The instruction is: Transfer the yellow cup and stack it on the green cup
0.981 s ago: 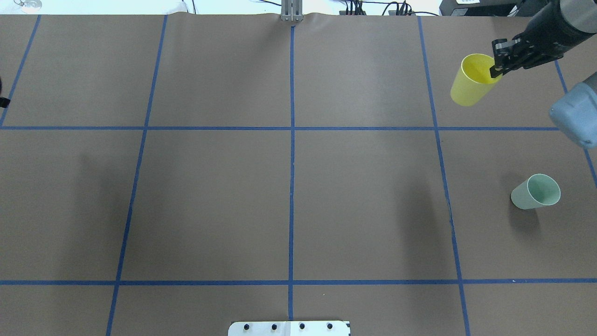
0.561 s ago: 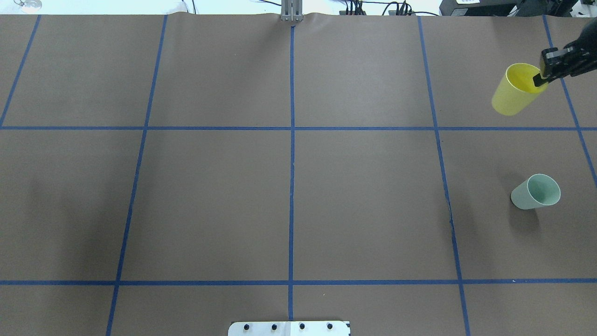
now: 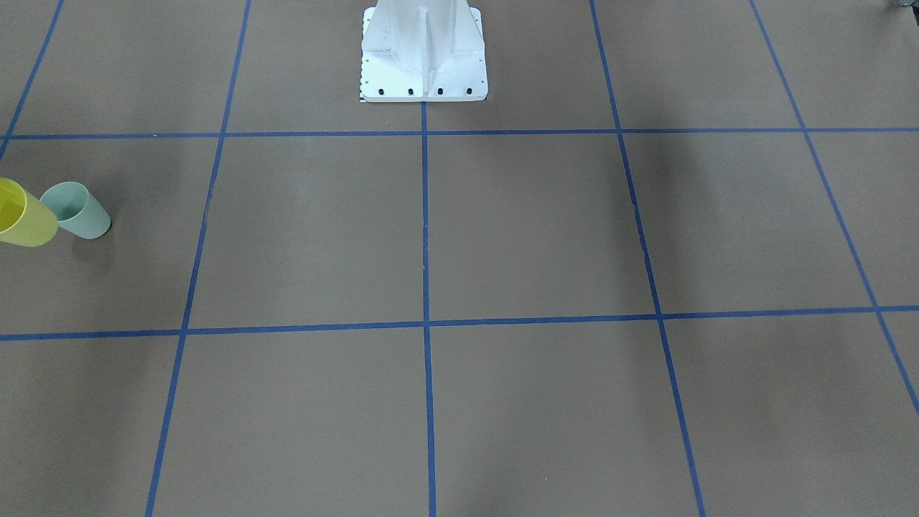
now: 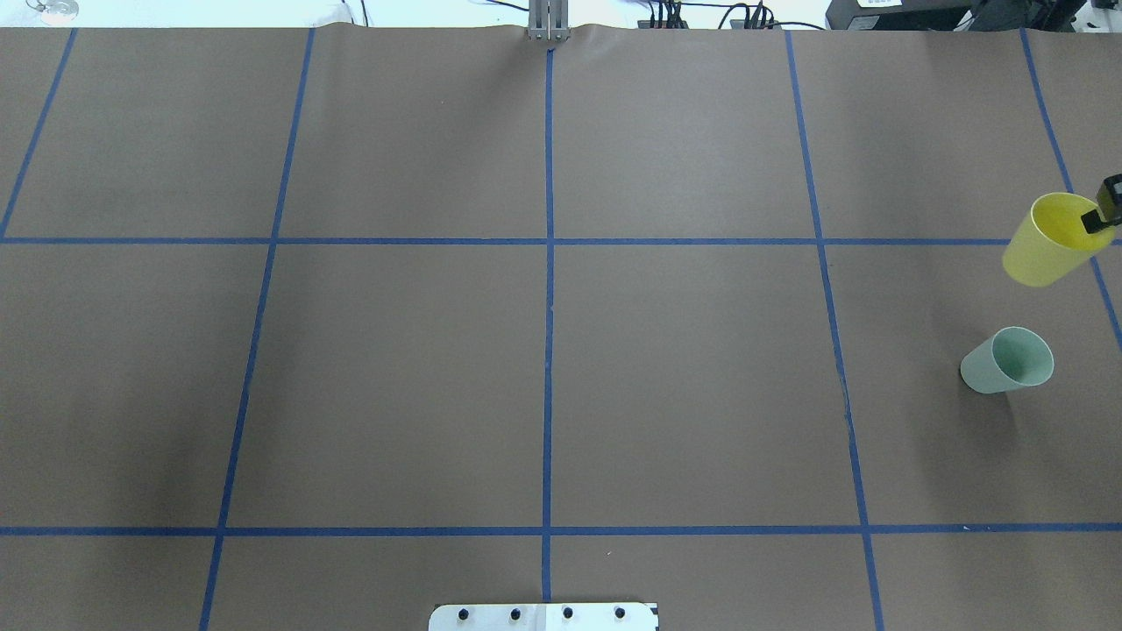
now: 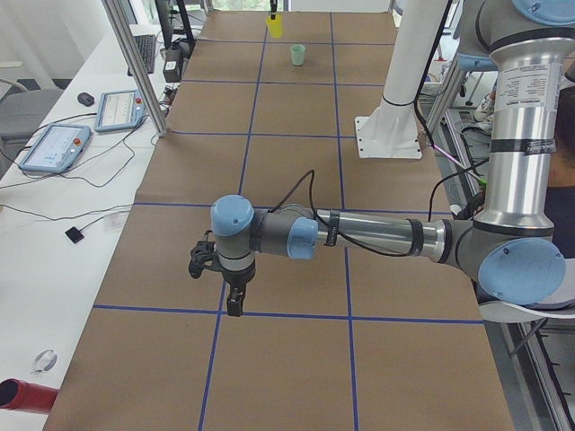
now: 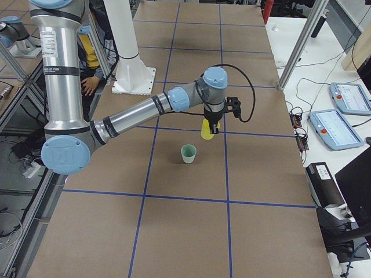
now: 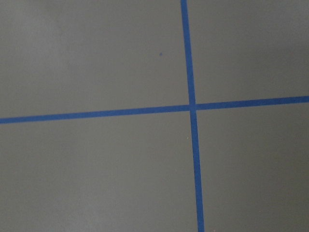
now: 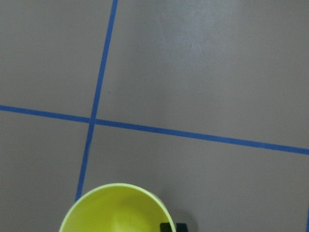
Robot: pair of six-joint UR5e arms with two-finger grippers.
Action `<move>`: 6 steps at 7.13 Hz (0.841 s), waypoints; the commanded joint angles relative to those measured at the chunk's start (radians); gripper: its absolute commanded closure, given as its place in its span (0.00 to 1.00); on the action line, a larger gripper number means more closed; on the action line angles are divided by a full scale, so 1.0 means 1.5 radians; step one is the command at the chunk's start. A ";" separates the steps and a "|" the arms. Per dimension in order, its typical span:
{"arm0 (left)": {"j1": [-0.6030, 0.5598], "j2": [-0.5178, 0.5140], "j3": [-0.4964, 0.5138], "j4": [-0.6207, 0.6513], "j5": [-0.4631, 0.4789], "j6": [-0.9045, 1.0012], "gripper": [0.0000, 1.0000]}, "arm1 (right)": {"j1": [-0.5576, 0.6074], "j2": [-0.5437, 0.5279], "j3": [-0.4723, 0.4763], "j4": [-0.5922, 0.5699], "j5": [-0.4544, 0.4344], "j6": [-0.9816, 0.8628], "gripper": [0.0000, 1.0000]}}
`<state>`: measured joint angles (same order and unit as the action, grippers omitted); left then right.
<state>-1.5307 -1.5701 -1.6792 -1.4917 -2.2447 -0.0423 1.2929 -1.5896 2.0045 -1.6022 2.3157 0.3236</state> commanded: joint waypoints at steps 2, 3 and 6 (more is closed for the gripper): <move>-0.002 0.005 -0.021 0.022 -0.004 -0.001 0.00 | -0.006 -0.158 0.008 0.236 0.001 0.077 1.00; -0.002 0.015 -0.034 0.022 -0.004 -0.001 0.00 | -0.011 -0.186 0.005 0.287 0.002 0.101 1.00; -0.002 0.041 -0.067 0.022 -0.004 -0.001 0.00 | -0.058 -0.212 -0.019 0.371 -0.001 0.153 1.00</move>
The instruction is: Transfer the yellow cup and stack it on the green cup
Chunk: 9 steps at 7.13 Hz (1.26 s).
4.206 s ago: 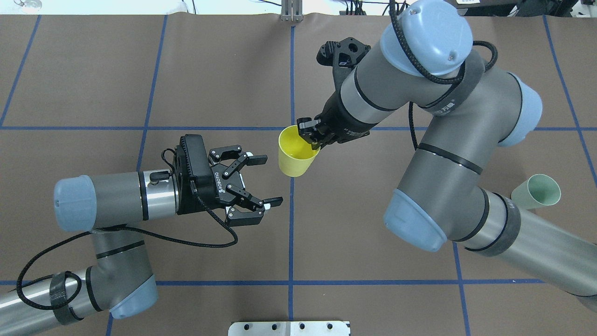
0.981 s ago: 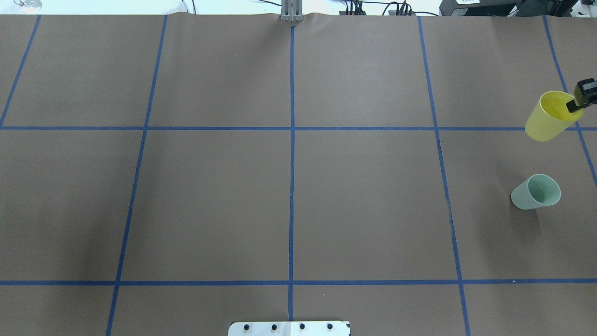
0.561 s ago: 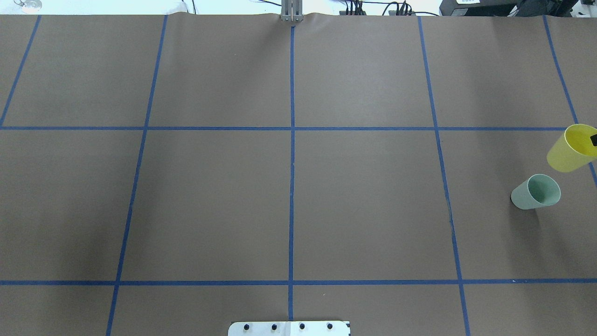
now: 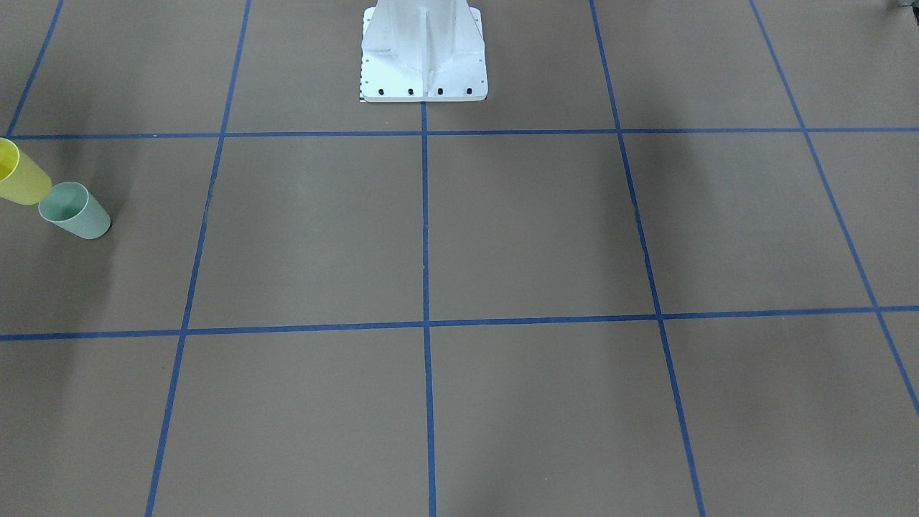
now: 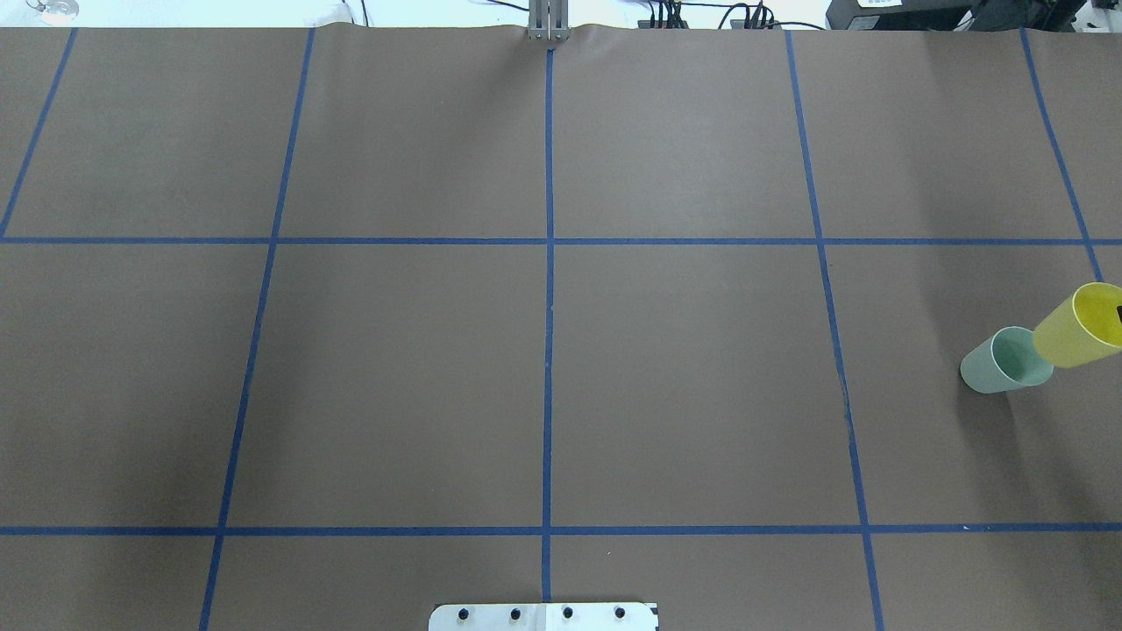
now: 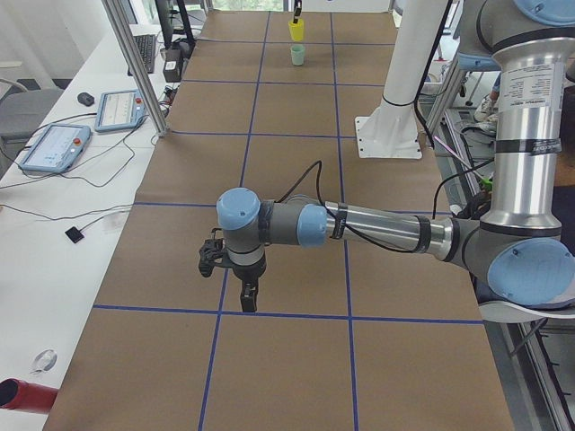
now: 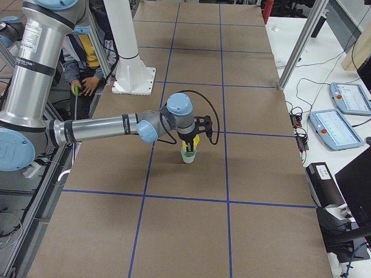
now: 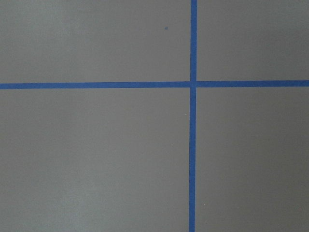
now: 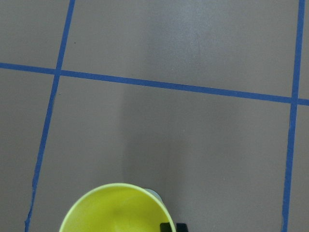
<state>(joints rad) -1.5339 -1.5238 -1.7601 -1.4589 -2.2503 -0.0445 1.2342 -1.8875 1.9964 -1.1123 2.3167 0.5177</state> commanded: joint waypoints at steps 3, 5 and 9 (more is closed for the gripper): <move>0.000 0.011 -0.013 0.000 -0.001 0.000 0.00 | -0.044 -0.016 -0.016 0.059 -0.021 0.040 1.00; 0.000 0.011 -0.012 0.000 -0.001 0.000 0.00 | -0.046 -0.012 -0.020 0.059 -0.038 0.040 1.00; 0.001 0.012 -0.011 0.000 0.000 0.000 0.00 | -0.061 0.017 -0.032 0.059 -0.045 0.068 1.00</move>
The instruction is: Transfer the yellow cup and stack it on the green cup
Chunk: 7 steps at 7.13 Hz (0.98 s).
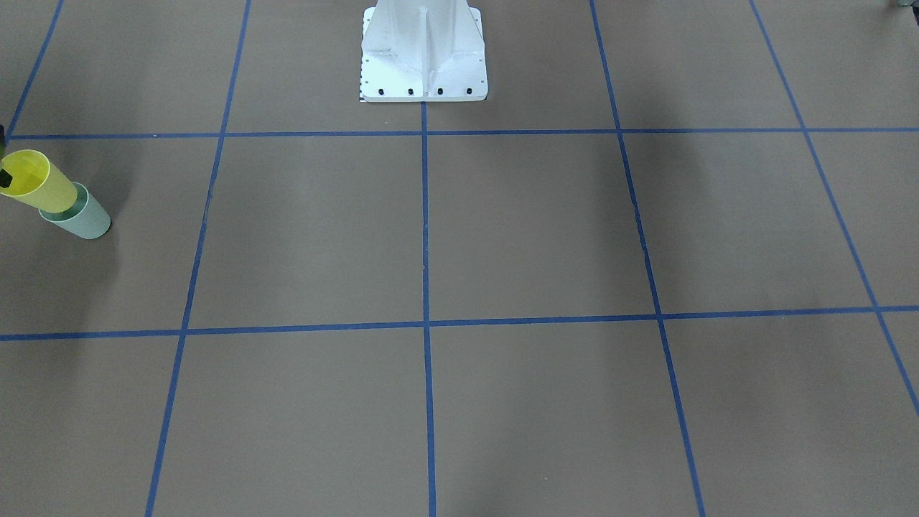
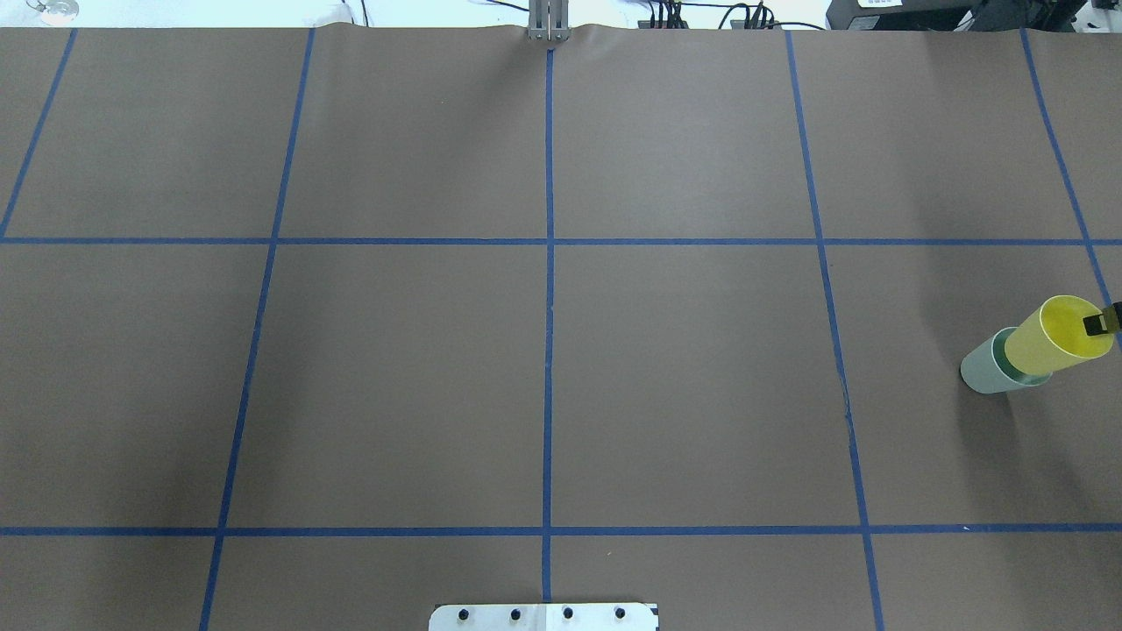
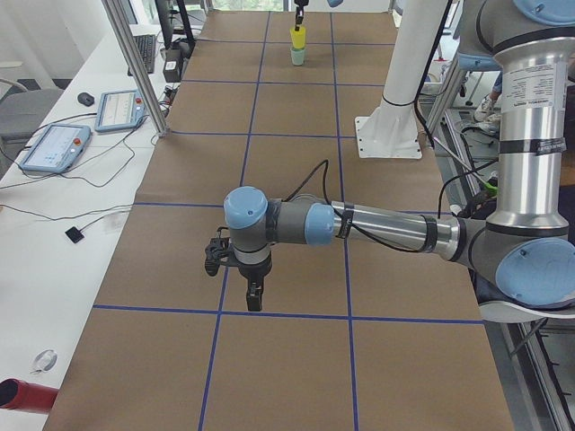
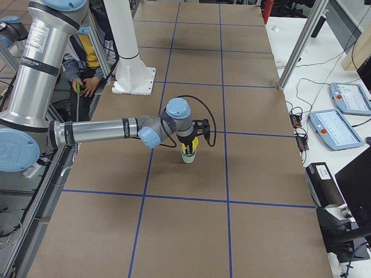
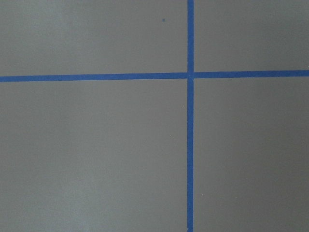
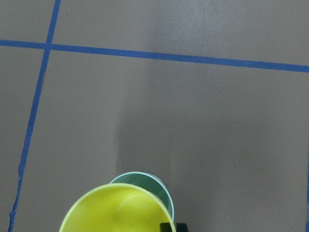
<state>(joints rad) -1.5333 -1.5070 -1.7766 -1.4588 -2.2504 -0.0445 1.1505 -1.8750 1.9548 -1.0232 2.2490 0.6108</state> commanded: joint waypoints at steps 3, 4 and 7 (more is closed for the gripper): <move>0.001 -0.001 0.000 0.000 0.000 0.000 0.00 | -0.011 0.009 -0.007 0.000 -0.004 0.005 1.00; 0.001 -0.001 0.000 0.000 0.000 0.000 0.00 | -0.012 0.009 -0.007 0.000 -0.005 0.005 1.00; 0.001 -0.001 0.000 0.000 0.000 0.000 0.00 | -0.017 0.015 -0.011 0.000 -0.005 0.004 0.00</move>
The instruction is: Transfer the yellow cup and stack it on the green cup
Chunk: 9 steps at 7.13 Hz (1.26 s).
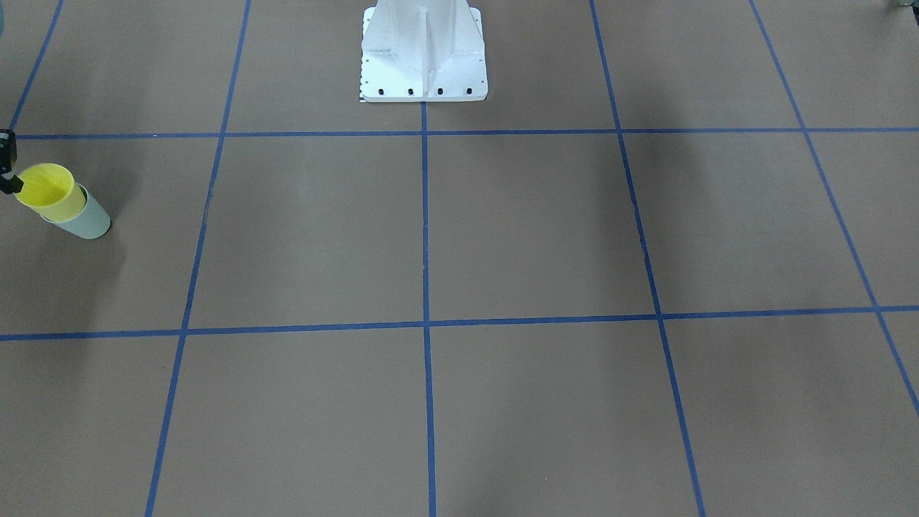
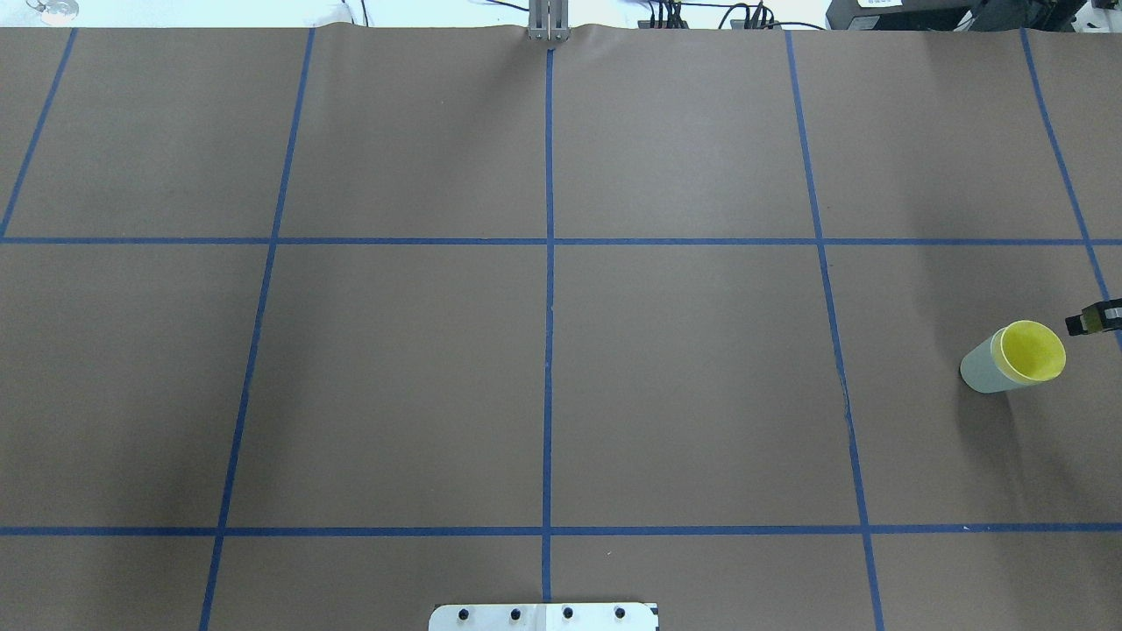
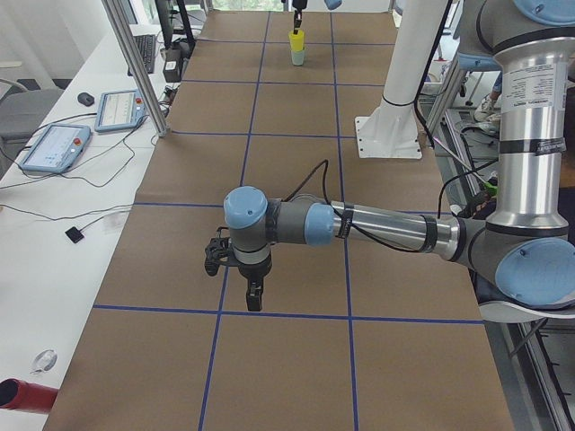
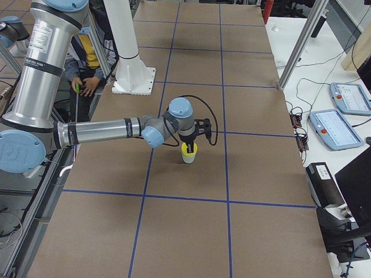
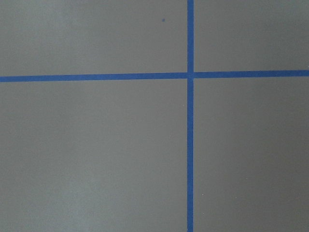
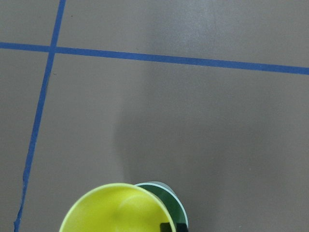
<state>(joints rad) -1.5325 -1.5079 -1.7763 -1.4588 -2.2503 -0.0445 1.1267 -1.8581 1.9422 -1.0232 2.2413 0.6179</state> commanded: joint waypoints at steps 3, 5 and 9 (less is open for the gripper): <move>0.000 0.001 0.005 0.000 0.000 0.001 0.00 | 0.016 0.018 -0.008 -0.021 0.008 -0.025 0.00; 0.000 0.001 0.006 0.000 0.000 0.001 0.00 | 0.108 0.028 -0.007 -0.141 0.026 -0.185 0.00; 0.000 0.005 0.013 0.002 0.001 0.001 0.00 | 0.282 0.063 -0.038 -0.401 0.023 -0.492 0.00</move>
<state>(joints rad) -1.5325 -1.5022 -1.7610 -1.4579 -2.2499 -0.0430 1.4932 -1.7689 1.9153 -1.5514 2.2791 -0.0345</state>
